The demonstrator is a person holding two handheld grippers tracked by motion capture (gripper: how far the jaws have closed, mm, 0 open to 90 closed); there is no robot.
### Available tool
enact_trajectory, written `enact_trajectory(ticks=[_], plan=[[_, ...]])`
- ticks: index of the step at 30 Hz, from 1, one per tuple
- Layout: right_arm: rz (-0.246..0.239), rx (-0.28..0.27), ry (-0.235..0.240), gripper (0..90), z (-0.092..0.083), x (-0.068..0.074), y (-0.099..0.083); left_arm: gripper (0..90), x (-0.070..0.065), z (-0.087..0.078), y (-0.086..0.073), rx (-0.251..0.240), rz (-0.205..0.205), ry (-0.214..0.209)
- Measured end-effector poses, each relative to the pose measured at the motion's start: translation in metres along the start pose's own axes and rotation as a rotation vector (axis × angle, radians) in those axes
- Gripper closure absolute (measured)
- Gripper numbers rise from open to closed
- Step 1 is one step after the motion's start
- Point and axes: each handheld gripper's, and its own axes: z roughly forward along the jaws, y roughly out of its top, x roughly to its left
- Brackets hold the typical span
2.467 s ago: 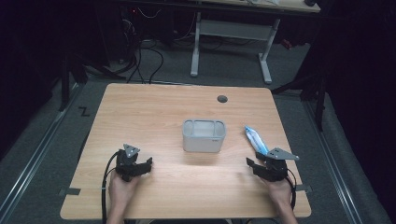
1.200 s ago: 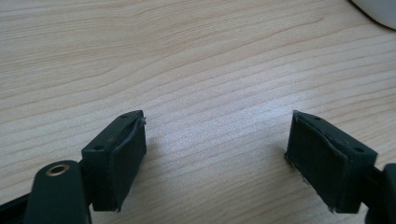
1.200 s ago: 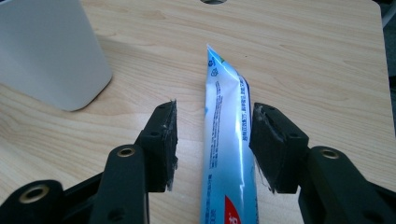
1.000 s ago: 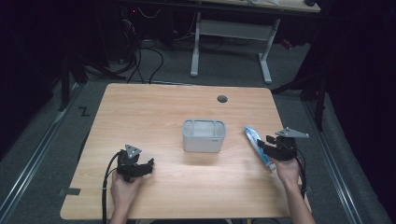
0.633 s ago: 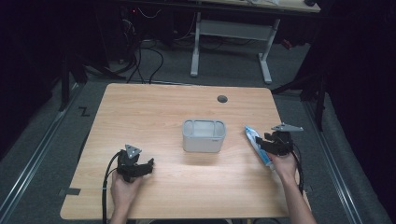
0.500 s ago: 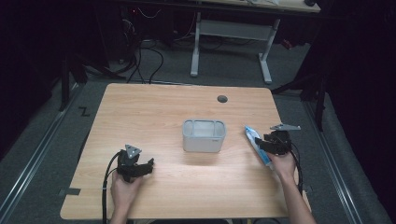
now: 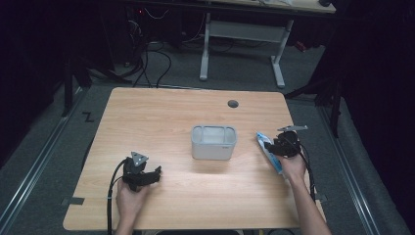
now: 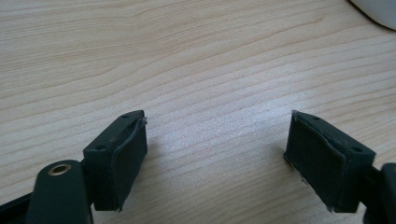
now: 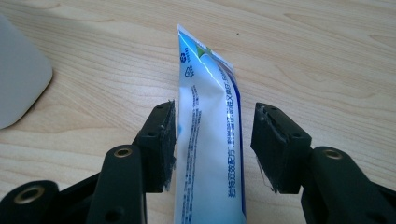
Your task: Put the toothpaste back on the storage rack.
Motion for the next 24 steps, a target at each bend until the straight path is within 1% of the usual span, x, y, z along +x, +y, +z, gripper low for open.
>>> enact_trajectory(ticks=[4, 6, 7, 8, 10, 12, 15, 16, 18, 19, 24], plan=[[0.005, 0.025, -0.006, 49.8, 0.006, -0.001, 0.003, 20.9, 0.0, 0.0, 0.0, 0.0, 0.001, 0.0], [0.016, 0.037, -0.009, 49.9, 0.01, -0.002, 0.004, 20.9, 0.0, 0.0, 0.0, 0.0, 0.0, 0.0], [0.028, 0.047, -0.004, 49.6, 0.013, -0.003, 0.003, 21.0, 0.0, 0.0, 0.0, 0.0, 0.001, 0.0], [0.028, 0.047, -0.004, 49.6, 0.013, -0.003, 0.003, 21.0, 0.0, 0.0, 0.0, 0.0, 0.001, 0.0], [0.049, 0.057, 0.016, 49.5, 0.015, -0.004, 0.003, 21.0, 0.0, 0.0, 0.0, 0.0, 0.001, -0.001], [0.043, 0.061, 0.021, 49.7, 0.017, -0.003, 0.003, 21.0, 0.0, 0.0, 0.0, 0.0, 0.001, -0.001], [0.034, 0.091, 0.023, 50.1, 0.022, -0.001, 0.003, 21.0, 0.0, 0.0, 0.0, 0.0, 0.001, -0.001], [0.032, 0.111, 0.023, 50.5, 0.024, -0.001, 0.004, 21.0, 0.0, 0.0, 0.0, 0.0, 0.001, -0.001], [0.022, 0.121, 0.018, 53.2, 0.026, 0.002, 0.006, 21.0, 0.0, 0.0, 0.0, 0.0, 0.001, -0.001], [0.022, 0.121, 0.018, 53.2, 0.026, 0.002, 0.006, 21.0, 0.0, 0.0, 0.0, 0.0, 0.001, -0.001], [-0.011, 0.154, 0.001, 55.5, 0.027, 0.006, 0.01, 21.1, 0.0, 0.0, 0.0, 0.0, 0.001, -0.001]])
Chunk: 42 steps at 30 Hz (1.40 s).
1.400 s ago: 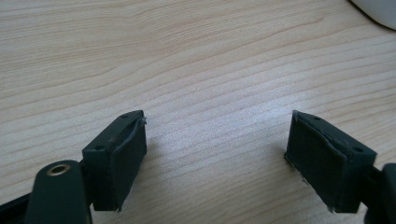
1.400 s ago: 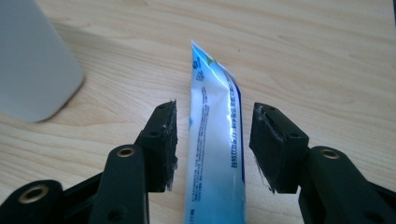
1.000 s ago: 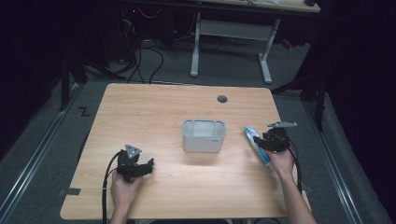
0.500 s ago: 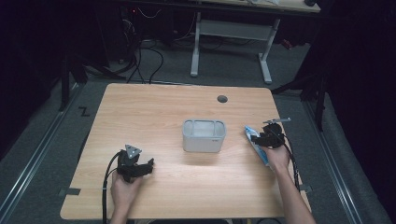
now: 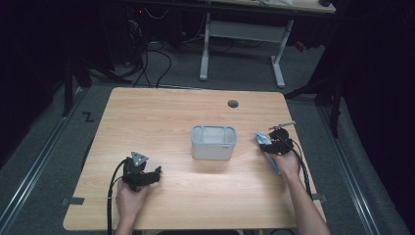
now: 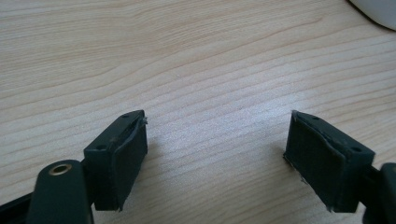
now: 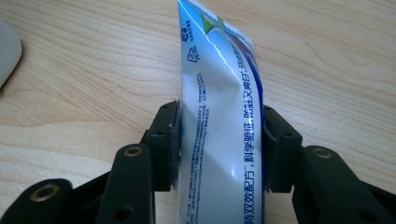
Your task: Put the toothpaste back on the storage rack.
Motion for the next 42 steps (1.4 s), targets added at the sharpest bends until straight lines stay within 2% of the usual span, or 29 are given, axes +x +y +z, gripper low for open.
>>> enact_trajectory(ticks=[10, 14, 17, 22, 29, 32, 35, 37, 42], plan=[[-0.028, 0.042, -0.005, 59.7, 0.0, 0.004, 0.004, 21.2, 0.0, 0.0, 0.0, 0.0, 0.0, 0.0], [-0.057, 0.076, 0.003, 65.4, 0.003, 0.008, 0.007, 21.2, 0.0, 0.0, 0.0, 0.0, 0.0, 0.0], [-0.084, 0.079, -0.02, 67.7, 0.004, 0.013, 0.008, 21.3, 0.0, 0.0, 0.0, -0.001, 0.0, 0.0], [-0.094, 0.081, -0.02, 70.4, 0.003, 0.013, 0.008, 21.4, 0.0, 0.0, 0.0, -0.001, 0.0, 0.0], [-0.06, 0.06, 0.044, 71.3, -0.004, 0.008, 0.004, 21.4, 0.0, 0.0, 0.0, 0.001, 0.002, -0.001], [-0.068, 0.052, 0.055, 71.3, -0.009, 0.008, 0.002, 21.5, 0.0, 0.0, 0.0, 0.001, 0.003, -0.002], [-0.063, 0.021, 0.072, 71.4, -0.018, 0.006, 0.002, 21.5, 0.0, 0.0, 0.0, 0.0, 0.002, -0.002], [-0.079, -0.006, 0.084, 71.5, -0.028, 0.009, 0.002, 21.5, 0.0, 0.0, 0.0, -0.001, 0.001, -0.002], [-0.081, -0.036, 0.109, 71.6, -0.039, 0.012, 0.004, 21.6, 0.0, 0.0, 0.0, -0.001, 0.0, -0.002]])
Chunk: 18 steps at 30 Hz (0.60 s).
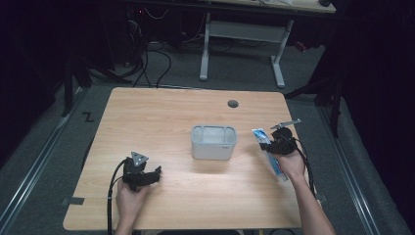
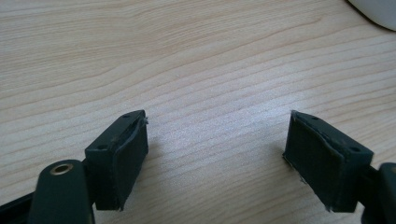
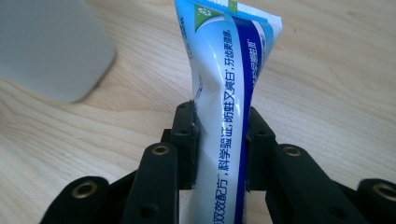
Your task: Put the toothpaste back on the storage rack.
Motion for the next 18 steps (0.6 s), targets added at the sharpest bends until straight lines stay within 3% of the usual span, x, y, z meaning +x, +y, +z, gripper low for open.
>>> enact_trajectory(ticks=[3, 18], plan=[[-0.001, -0.06, 0.045, 71.4, -0.014, 0.005, 0.004, 21.7, 0.0, 0.0, 0.0, 0.0, 0.0, 0.0], [-0.047, -0.145, 0.074, 71.1, -0.029, 0.019, 0.007, 21.7, 0.0, 0.0, 0.0, 0.0, 0.0, 0.001]])
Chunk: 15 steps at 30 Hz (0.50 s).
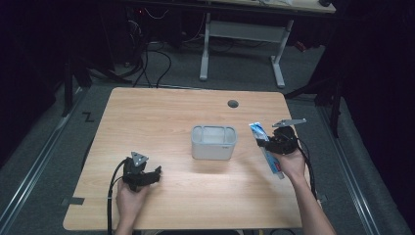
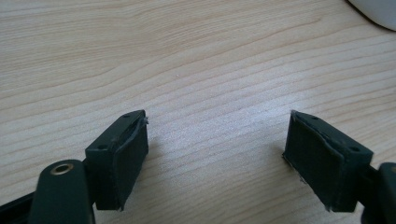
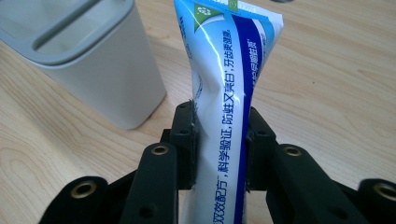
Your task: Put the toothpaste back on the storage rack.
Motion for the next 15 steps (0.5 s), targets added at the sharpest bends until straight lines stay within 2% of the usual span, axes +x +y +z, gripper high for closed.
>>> enact_trajectory(ticks=[6, 15], plan=[[-0.02, -0.039, -0.001, 70.9, -0.005, 0.005, 0.001, 21.7, 0.0, 0.0, 0.0, 0.0, 0.0, 0.0], [-0.027, -0.053, -0.009, 70.8, -0.012, 0.01, 0.003, 21.8, 0.0, 0.0, 0.0, 0.0, 0.0, -0.001]])
